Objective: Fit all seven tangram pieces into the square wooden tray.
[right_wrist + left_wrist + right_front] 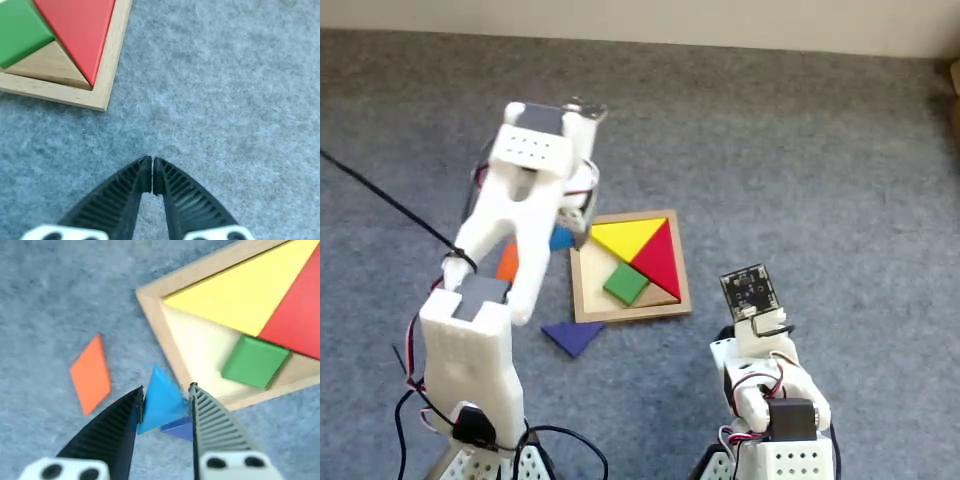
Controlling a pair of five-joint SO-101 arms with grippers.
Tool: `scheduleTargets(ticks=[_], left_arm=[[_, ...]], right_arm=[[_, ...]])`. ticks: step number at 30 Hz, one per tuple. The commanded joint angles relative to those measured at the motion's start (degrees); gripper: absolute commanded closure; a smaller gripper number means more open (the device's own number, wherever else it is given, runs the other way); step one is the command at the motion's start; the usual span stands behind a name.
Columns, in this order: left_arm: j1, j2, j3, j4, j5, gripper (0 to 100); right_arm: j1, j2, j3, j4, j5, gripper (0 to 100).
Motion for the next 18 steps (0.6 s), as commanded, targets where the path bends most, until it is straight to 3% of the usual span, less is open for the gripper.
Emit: scheduleTargets(ticks=[1,6,11,18], left_arm=[[2.51,-3.56,1.71,-2.81,6.77,92],[3.38,-3.56,2.07,-3.87,13.98,92],[4.97,-3.47,6.11,-10.02,18.64,92],[6.11,-3.47,15.25,-20.22,34.29,100]], right_arm=[[0.66,-1.01,6.46,-1.19,0.09,97.4],[0.66,-1.01,6.46,-1.19,0.09,97.4],[0.66,-1.01,6.46,-1.19,0.09,97.4],[0.66,-1.01,6.46,-1.19,0.09,97.4]])
